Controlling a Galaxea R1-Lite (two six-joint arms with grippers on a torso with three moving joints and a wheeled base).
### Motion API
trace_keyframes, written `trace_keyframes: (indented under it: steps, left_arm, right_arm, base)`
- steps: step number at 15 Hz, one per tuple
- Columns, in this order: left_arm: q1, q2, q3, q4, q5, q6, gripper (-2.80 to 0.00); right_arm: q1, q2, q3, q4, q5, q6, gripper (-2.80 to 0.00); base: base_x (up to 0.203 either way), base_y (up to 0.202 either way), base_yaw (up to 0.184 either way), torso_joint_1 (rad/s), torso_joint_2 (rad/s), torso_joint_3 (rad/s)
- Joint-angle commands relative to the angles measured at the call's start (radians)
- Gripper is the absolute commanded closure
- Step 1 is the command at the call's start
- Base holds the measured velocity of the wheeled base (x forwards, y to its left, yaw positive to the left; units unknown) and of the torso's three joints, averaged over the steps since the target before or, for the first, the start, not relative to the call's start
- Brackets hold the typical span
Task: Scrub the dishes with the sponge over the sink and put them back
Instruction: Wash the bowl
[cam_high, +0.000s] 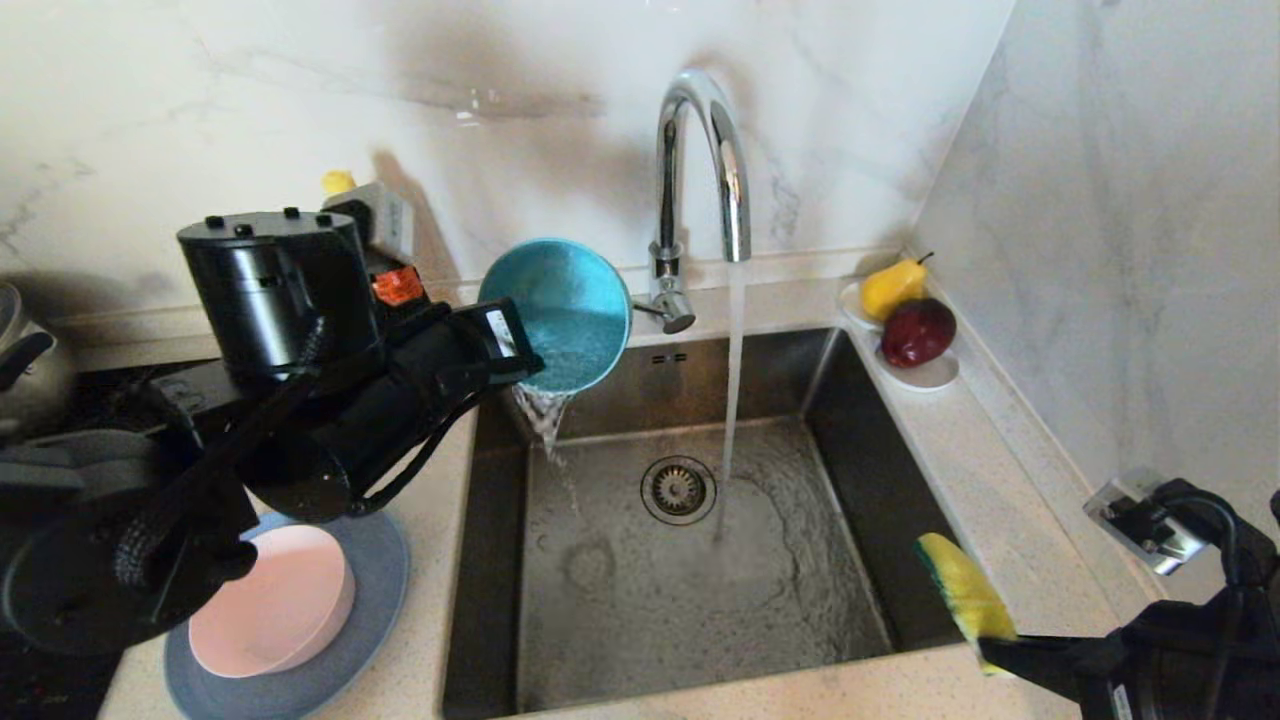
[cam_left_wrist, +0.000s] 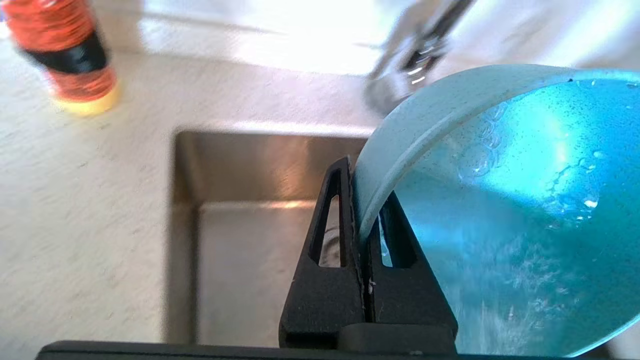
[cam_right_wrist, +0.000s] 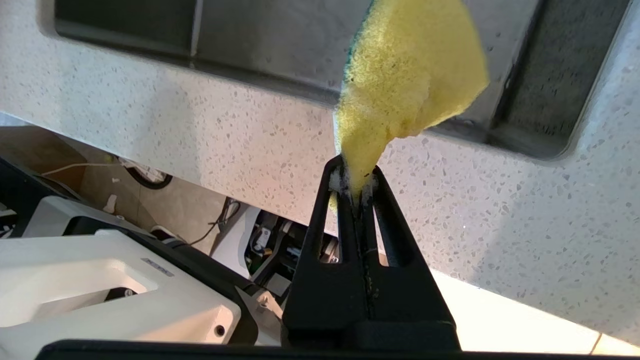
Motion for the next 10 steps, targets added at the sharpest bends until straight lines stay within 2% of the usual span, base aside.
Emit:
trace_keyframes:
  steps: [1, 6, 10]
  left_arm:
    - [0.000, -0.024, 0.109, -0.135, -0.045, 0.001, 0.00]
    - [0.008, -0.022, 0.293, -0.478, -0.209, 0.008, 0.00]
    - [0.023, 0.017, 0.385, -0.691, -0.274, 0.008, 0.00]
  right_arm:
    - [0.000, 0.017, 0.004, 0.001, 0.005, 0.004, 0.00]
    - [0.000, 0.027, 0.010, -0.001, 0.019, 0.006, 0.00]
    - [0.000, 0.037, 0.008, -0.001, 0.024, 0.006, 0.00]
  base:
    - [0.000, 0.000, 0.000, 0.000, 0.00, 0.000]
    - [0.000, 0.000, 0.000, 0.000, 0.00, 0.000]
    - [0.000, 0.000, 0.000, 0.000, 0.00, 0.000]
